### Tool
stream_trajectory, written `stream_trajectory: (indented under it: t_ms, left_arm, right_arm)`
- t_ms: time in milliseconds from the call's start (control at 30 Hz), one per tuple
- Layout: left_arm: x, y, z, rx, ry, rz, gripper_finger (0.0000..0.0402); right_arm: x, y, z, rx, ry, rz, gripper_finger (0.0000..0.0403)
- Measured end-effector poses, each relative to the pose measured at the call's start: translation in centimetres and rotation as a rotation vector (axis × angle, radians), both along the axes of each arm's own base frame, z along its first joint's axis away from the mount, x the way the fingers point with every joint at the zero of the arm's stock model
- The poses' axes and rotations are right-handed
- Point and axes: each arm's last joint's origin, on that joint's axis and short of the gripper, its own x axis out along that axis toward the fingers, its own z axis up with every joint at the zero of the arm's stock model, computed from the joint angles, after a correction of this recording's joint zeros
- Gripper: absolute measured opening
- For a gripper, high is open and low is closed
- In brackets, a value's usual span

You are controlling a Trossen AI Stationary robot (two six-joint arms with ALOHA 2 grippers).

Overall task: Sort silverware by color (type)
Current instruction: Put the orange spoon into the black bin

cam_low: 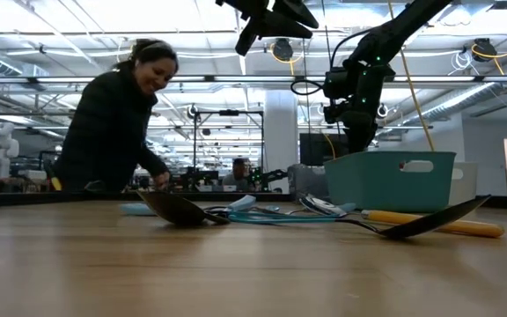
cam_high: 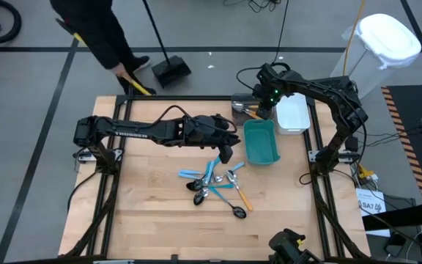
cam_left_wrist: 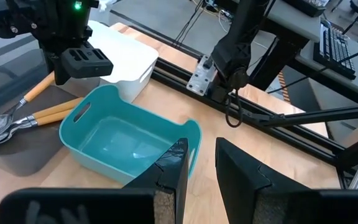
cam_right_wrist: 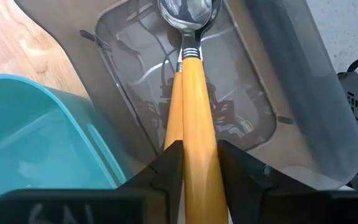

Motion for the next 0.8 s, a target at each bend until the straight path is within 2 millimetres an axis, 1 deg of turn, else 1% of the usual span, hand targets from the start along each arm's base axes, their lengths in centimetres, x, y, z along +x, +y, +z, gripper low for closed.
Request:
stream_trajectory:
  t_ms: [233,467,800]
  left_arm:
    - [0.0,0.0,0.0,0.0,-0.001,-0.001,0.008]
    - [0.0,-0.3,0.0,-0.002,0.0,-0.006,0.008]
    - [0.0,-0.5,0.0,-0.019,0.001,-0.031,0.008]
  right_arm:
    - [0.0,0.0,-0.1,-0.002,-0.001,0.0,0.0093]
    - [-0.5,0.6,-1.9,0.026,0.026,0.0,0.0093]
    - [-0.6,0.6,-3.1,-0.014,0.031,-0.008,0.0093]
